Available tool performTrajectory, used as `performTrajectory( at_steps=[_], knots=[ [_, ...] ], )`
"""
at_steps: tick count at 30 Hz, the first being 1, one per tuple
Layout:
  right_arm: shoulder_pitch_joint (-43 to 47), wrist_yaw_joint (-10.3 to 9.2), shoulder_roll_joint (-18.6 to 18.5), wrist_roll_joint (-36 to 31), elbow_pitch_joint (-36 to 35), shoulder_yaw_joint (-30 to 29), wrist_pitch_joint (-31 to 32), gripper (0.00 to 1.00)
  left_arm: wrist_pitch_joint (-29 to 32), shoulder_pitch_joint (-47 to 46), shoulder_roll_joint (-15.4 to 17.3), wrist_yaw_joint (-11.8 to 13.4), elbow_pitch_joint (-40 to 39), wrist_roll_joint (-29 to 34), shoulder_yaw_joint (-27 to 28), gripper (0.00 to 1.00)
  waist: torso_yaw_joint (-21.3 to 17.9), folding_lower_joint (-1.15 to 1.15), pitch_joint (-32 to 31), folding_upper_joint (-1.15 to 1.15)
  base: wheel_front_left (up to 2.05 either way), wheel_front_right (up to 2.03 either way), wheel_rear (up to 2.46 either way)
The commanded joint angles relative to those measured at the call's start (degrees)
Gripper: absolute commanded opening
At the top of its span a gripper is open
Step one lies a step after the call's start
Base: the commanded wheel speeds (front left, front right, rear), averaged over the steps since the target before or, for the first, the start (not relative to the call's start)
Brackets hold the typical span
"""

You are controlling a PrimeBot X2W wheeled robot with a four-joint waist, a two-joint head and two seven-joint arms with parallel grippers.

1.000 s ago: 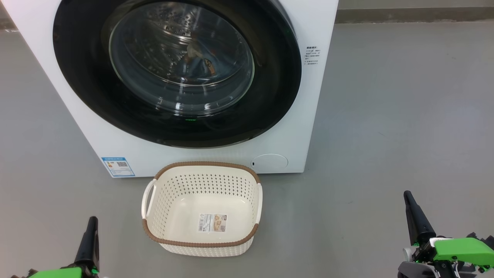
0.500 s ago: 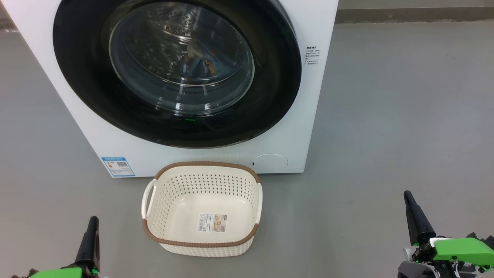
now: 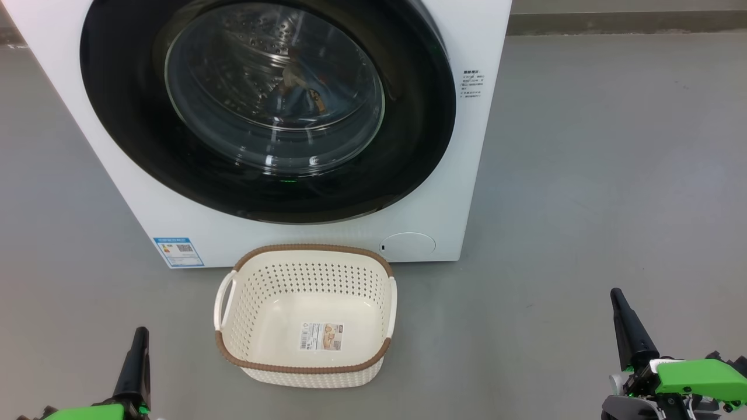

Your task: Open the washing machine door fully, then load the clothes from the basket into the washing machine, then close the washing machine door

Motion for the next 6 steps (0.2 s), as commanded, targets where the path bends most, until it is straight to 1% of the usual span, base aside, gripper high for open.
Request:
performTrajectory(
  at_steps=[1,6],
  knots=[
    [-0.7,-0.05,0.0,0.1,-1.7,1.3,0.4,0.00,0.3,-2.3,0.6,-0.2,-1.0,0.1,1.9,0.00,0.0,0.00,0.0,0.00,0.00,0.00,0.00],
    [-0.7,-0.05,0.0,0.1,-1.7,1.3,0.4,0.00,0.3,-2.4,0.6,-0.2,-1.0,0.1,2.0,0.00,0.0,0.00,0.0,0.00,0.00,0.00,0.00]
  ],
)
